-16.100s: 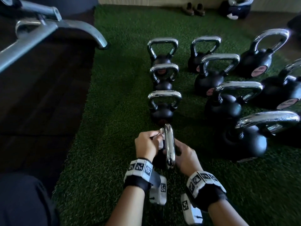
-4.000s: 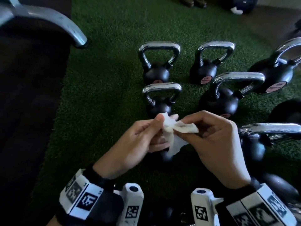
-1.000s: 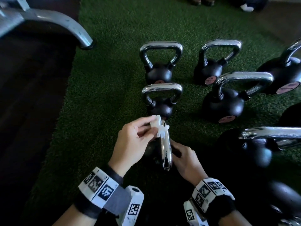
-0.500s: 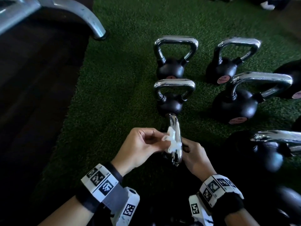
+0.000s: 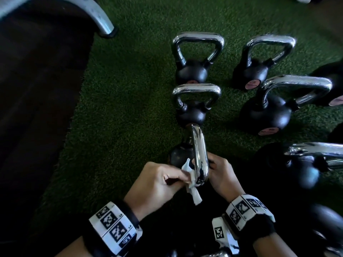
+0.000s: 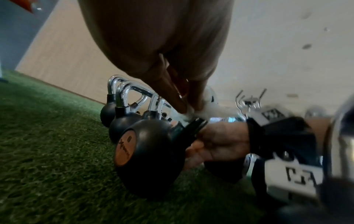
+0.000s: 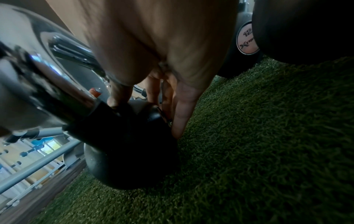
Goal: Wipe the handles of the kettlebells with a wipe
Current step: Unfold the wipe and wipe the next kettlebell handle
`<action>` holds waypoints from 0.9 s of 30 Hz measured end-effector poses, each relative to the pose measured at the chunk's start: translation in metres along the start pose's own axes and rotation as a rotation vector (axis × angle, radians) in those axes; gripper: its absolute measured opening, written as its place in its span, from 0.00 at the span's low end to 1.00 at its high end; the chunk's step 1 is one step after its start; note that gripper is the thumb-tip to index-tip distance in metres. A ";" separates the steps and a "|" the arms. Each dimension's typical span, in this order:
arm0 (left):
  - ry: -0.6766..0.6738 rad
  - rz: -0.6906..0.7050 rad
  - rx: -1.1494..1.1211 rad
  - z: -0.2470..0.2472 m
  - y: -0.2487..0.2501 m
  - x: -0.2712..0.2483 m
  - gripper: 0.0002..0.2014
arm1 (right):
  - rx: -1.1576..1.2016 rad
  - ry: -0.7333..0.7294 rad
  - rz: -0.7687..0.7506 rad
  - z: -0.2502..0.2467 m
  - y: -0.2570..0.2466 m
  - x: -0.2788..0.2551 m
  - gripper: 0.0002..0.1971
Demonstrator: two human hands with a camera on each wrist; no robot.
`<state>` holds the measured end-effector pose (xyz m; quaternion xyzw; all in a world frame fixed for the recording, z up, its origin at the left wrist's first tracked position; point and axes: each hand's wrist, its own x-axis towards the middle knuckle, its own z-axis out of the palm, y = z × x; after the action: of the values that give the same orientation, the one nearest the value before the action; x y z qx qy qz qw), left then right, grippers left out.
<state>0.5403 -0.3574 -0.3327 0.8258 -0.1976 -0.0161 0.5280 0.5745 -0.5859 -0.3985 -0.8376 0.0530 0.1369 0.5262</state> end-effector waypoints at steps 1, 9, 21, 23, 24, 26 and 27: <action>0.000 -0.020 0.006 0.002 -0.003 0.000 0.10 | 0.003 0.012 0.008 0.000 0.000 0.000 0.30; -0.061 -0.179 0.029 -0.021 -0.007 0.011 0.11 | -0.080 0.084 -0.019 -0.020 -0.025 -0.001 0.25; 0.177 -0.166 -0.548 -0.053 0.036 0.036 0.07 | 0.328 -0.062 -0.397 -0.041 -0.139 -0.041 0.19; 0.219 -0.185 -0.542 -0.052 0.041 0.037 0.09 | 0.330 -0.077 -0.388 -0.036 -0.138 -0.038 0.18; 0.220 -0.182 -0.526 -0.050 0.044 0.038 0.10 | 0.343 -0.080 -0.382 -0.033 -0.138 -0.037 0.18; 0.195 -0.172 -0.536 -0.049 0.047 0.039 0.13 | 0.378 -0.089 -0.364 -0.030 -0.139 -0.038 0.17; 0.173 -0.185 -0.558 -0.051 0.047 0.039 0.16 | 0.402 -0.094 -0.358 -0.029 -0.140 -0.038 0.16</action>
<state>0.5736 -0.3443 -0.2618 0.6618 -0.0640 -0.0473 0.7455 0.5755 -0.5524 -0.2548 -0.7050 -0.0943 0.0673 0.6996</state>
